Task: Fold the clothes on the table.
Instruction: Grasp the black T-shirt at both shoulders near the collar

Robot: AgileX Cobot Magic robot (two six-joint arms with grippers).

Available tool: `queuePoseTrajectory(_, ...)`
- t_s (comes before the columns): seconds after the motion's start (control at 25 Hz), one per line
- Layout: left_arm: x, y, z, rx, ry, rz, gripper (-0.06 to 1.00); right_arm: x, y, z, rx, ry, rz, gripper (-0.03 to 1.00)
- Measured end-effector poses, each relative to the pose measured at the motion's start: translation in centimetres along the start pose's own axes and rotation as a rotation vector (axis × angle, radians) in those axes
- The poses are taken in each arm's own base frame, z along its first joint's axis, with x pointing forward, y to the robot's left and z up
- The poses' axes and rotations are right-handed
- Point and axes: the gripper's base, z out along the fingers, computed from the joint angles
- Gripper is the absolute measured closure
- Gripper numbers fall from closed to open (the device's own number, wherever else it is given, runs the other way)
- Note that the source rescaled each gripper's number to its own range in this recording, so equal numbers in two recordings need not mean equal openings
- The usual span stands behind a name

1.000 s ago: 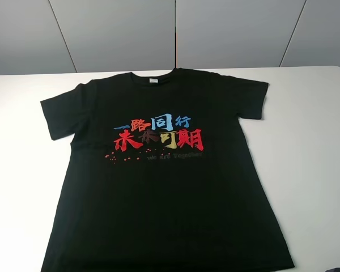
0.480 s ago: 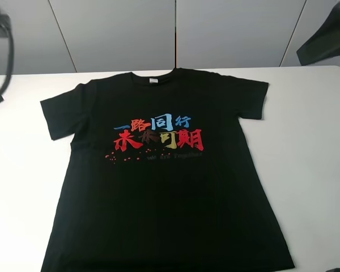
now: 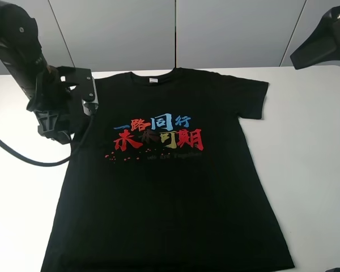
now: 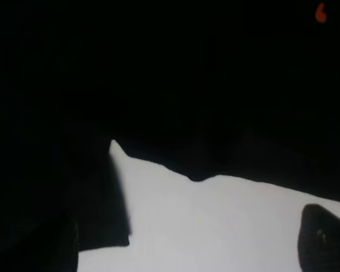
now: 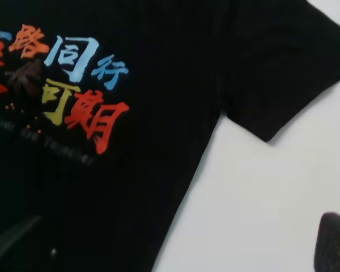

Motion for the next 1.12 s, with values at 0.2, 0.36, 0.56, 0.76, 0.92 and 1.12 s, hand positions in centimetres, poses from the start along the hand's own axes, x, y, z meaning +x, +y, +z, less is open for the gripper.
queuePoseTrajectory(0.2, -0.6, -0.1, 3.2, 0.052, -0.007, 0.035, -0.05, -0.1, -0.3, 1.0, -0.018, 0.03, -0.045, -0.03)
queuePoseTrajectory(0.36, -1.1, -0.1, 4.2, 0.061, -0.039, 0.047, -0.05, -0.3, -1.0, 3.8, -0.063, 0.116, -0.05, -0.03)
queuePoseTrajectory(0.56, -1.6, -0.3, 4.8, 0.061, -0.052, 0.056, -0.05, -2.0, -1.0, 7.2, -0.12, 0.187, -0.106, -0.03)
queuePoseTrajectory(0.76, -2.1, -0.7, 5.4, 0.063, -0.052, 0.074, -0.05, -4.3, -1.4, 10.5, -0.171, 0.248, -0.171, -0.03)
queuePoseTrajectory(0.92, -2.2, -0.8, 5.7, 0.073, -0.046, 0.074, -0.05, -5.2, -2.2, 13.2, -0.215, 0.322, -0.172, -0.03)
queuePoseTrajectory(1.12, -2.1, -0.6, 5.7, 0.062, -0.034, 0.094, -0.05, -5.7, -1.9, 15.4, -0.227, 0.365, -0.246, -0.03)
